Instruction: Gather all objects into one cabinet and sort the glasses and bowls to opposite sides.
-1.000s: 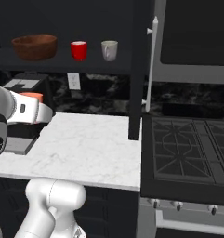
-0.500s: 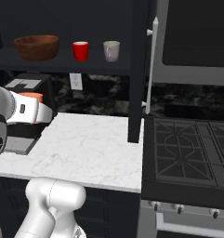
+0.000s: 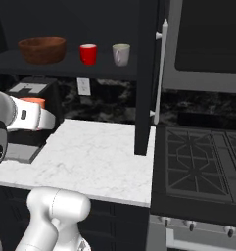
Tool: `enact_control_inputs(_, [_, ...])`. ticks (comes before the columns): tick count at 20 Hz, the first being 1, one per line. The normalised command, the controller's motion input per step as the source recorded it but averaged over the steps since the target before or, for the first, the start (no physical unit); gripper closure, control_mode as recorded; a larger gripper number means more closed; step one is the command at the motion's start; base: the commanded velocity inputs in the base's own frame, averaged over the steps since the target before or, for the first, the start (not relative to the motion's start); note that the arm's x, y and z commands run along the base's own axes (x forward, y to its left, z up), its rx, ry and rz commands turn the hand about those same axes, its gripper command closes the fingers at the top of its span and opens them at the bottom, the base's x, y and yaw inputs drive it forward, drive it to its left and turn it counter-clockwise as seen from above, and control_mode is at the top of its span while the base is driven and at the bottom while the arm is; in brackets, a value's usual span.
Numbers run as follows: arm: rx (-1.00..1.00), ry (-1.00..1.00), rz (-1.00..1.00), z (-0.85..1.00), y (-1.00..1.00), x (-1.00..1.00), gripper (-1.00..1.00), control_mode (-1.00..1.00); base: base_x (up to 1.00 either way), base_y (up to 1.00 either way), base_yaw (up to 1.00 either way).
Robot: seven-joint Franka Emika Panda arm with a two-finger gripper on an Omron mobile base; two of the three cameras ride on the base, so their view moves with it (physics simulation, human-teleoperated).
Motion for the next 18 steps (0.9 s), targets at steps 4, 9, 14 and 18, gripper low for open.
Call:
enact_control_inputs(4, [0.00,0.00,0.00,0.00,-0.10,0.02,1.00,-1.00,0.14,0.00,0.00])
enact_control_inputs(9, [0.00,-0.01,-0.13,0.00,-0.40,-0.02,1.00,-1.00,0.00,0.00,0.00])
enact_control_inputs(14, [0.00,-0.03,-0.17,0.08,-0.37,0.00,1.00,-1.00,0.00,0.00,0.00])
enact_control_inputs(18, [0.00,0.00,-0.22,0.12,-0.28,0.11,1.00,-1.00,0.00,0.00,0.00])
